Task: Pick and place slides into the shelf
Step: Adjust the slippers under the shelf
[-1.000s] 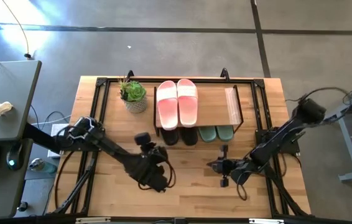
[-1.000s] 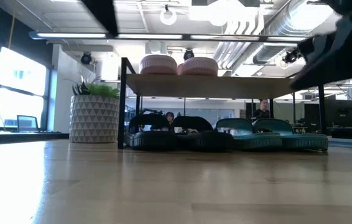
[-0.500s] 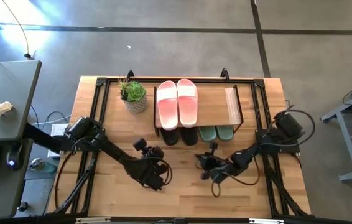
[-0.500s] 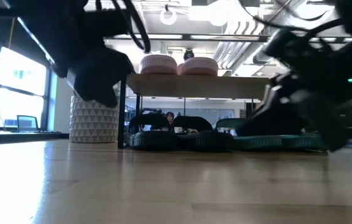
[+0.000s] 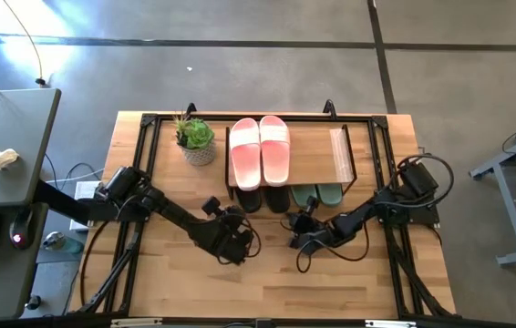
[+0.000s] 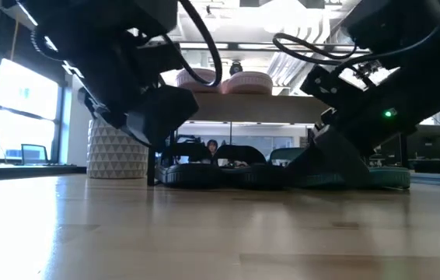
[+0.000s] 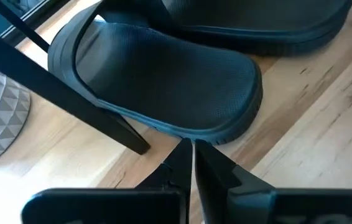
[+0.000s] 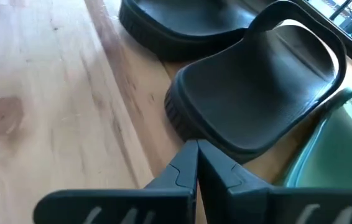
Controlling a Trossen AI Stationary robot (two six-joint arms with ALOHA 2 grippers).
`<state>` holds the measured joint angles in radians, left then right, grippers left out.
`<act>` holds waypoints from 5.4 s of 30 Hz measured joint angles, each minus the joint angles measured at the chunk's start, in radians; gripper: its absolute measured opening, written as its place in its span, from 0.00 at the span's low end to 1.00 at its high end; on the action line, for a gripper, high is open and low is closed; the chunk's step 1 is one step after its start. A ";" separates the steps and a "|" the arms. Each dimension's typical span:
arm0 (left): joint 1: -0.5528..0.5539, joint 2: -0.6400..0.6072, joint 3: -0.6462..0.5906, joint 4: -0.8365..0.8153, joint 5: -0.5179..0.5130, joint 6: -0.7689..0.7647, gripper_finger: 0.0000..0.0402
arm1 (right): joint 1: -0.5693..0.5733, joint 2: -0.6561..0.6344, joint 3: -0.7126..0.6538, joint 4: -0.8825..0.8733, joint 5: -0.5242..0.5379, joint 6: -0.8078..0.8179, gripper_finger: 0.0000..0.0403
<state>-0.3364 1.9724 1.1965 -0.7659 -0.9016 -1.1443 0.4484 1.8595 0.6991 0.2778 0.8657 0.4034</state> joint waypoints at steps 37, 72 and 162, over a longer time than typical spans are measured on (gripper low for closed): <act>0.071 -0.004 -0.184 -0.273 0.100 -0.431 0.00 | -0.050 0.000 -0.001 -0.076 -0.010 0.064 0.00; 0.164 -0.680 -0.772 0.363 0.094 -0.187 0.00 | -0.069 0.000 -0.001 -0.040 -0.055 0.022 0.00; 0.768 -0.371 -0.838 1.332 0.713 0.902 0.00 | -0.069 0.000 -0.001 0.057 -0.085 -0.092 0.00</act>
<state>0.4320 1.6012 0.3582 0.5661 -0.1890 -0.2424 0.3794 1.8591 0.6983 0.3343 0.7803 0.3115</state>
